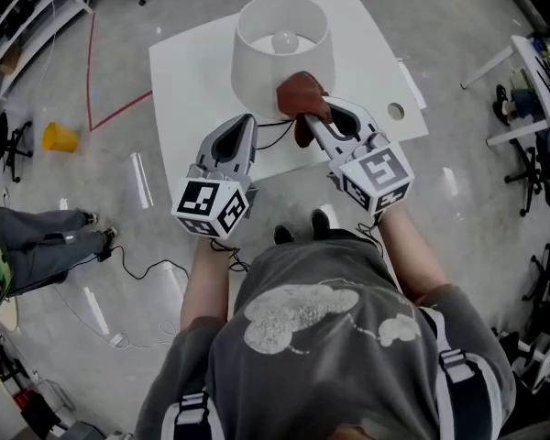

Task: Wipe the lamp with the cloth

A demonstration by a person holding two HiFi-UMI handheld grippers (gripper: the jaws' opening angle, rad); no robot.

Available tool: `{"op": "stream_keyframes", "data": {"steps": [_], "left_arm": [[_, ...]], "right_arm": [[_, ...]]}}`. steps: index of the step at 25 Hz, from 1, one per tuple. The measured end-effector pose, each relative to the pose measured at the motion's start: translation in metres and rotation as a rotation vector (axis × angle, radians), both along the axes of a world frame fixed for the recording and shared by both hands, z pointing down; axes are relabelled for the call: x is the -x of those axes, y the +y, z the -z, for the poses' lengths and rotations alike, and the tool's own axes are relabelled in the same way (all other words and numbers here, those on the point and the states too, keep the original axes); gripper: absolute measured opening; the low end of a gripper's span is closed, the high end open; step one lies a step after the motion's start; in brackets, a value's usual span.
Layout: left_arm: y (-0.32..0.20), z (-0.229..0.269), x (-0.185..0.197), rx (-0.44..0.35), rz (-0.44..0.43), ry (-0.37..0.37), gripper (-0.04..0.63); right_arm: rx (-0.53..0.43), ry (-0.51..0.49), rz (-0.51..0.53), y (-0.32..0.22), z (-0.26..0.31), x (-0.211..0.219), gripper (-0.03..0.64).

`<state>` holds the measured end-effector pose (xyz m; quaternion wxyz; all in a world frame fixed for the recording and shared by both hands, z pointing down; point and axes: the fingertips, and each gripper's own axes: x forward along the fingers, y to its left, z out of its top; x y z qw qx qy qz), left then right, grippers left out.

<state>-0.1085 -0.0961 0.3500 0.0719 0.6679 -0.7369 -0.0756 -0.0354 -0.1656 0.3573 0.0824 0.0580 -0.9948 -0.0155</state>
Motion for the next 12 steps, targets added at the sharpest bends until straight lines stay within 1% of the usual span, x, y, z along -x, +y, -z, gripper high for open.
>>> {"op": "stream_keyframes", "data": {"steps": [6,12], "left_arm": [[-0.005,-0.010,-0.005,0.013,-0.015,0.020,0.008],[-0.010,-0.014,-0.007,0.011,-0.040,0.031,0.008]], "right_arm": [[0.030,0.082,-0.014,0.000,-0.038,-0.009,0.058],[0.050,0.156,-0.056,-0.004,-0.067,-0.023,0.058]]}}
